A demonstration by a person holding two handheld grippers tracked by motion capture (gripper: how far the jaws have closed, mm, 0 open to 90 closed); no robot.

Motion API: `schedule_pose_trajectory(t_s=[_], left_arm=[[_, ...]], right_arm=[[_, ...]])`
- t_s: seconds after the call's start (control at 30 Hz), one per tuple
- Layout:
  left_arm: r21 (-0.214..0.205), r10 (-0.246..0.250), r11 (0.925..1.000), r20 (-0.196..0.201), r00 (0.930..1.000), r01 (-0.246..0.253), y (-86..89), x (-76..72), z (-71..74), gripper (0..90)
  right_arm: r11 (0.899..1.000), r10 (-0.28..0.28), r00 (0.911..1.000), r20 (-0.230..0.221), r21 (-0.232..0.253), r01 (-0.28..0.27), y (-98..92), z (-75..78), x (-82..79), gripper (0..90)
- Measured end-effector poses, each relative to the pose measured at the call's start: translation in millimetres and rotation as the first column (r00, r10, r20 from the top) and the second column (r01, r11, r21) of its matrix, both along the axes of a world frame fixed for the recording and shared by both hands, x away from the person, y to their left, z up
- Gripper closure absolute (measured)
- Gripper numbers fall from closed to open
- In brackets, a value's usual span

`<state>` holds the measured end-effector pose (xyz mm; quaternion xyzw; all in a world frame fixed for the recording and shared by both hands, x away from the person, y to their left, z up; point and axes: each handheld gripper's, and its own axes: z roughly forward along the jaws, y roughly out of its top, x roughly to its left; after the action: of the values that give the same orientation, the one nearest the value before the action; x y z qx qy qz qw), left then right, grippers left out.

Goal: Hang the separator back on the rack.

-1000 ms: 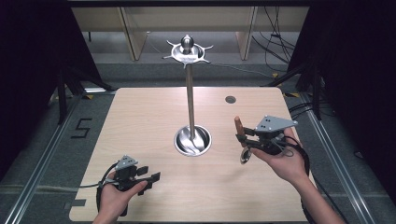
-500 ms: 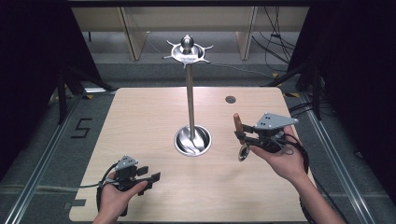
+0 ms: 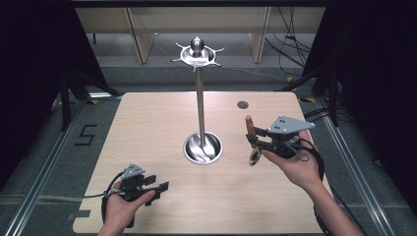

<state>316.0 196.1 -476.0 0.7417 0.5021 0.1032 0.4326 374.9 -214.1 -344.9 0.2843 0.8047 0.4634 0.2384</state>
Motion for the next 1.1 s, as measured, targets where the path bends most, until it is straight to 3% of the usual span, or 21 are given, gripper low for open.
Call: schedule_pose_trajectory(t_s=[0.07, 0.37, 0.4, 0.5, 0.57, 0.73, 0.9, 0.93, 1.1], left_arm=[[0.000, 0.002, 1.0000, -0.005, 1.0000, -0.002, 0.2, 0.0, 0.0, 38.6], [0.001, -0.002, 1.0000, -0.004, 1.0000, 0.002, 0.5, -0.1, 0.6, 38.6], [0.002, -0.005, 1.0000, -0.007, 1.0000, 0.005, 0.7, 0.0, 0.8, 38.6], [0.002, -0.004, 1.0000, -0.006, 1.0000, 0.004, 0.7, 0.0, 0.8, 38.5], [0.002, -0.004, 1.0000, -0.006, 1.0000, 0.004, 0.8, -0.1, 0.8, 38.6], [0.002, -0.004, 1.0000, -0.006, 1.0000, 0.004, 0.9, -0.1, 0.9, 38.6], [0.000, -0.004, 1.0000, -0.005, 1.0000, 0.004, 0.9, -0.2, 1.1, 38.6], [0.003, -0.004, 1.0000, -0.004, 1.0000, 0.004, 1.1, -0.2, 1.2, 38.6], [-0.001, -0.002, 1.0000, 0.002, 1.0000, 0.002, 0.9, -0.3, 0.9, 38.6]], right_arm=[[1.000, 0.019, 0.9998, 0.011, -0.016, -0.019, -1.3, 2.6, 1.7, 68.3], [1.000, 0.008, 0.9999, 0.008, 0.012, -0.008, 2.8, 10.1, 1.3, 68.3], [1.000, 0.004, 0.9994, 0.033, 0.008, -0.004, 3.5, 12.0, 2.3, 68.3], [1.000, 0.002, 0.9998, 0.019, 0.010, -0.002, 4.3, 13.7, 1.8, 68.3], [1.000, 0.019, 0.9988, 0.046, 0.002, -0.019, 5.3, 14.8, 4.5, 68.3], [1.000, -0.007, 0.9981, 0.061, 0.016, 0.006, 8.7, 16.4, 4.2, 68.3], [1.000, 0.005, 0.9992, 0.039, 0.011, -0.005, 10.2, 19.5, 4.6, 68.3], [1.000, -0.007, 0.9980, 0.063, 0.021, 0.005, 12.1, 20.0, 5.9, 68.3], [1.000, 0.017, 0.9980, 0.061, 0.006, -0.018, 12.8, 23.3, 7.2, 68.3]])
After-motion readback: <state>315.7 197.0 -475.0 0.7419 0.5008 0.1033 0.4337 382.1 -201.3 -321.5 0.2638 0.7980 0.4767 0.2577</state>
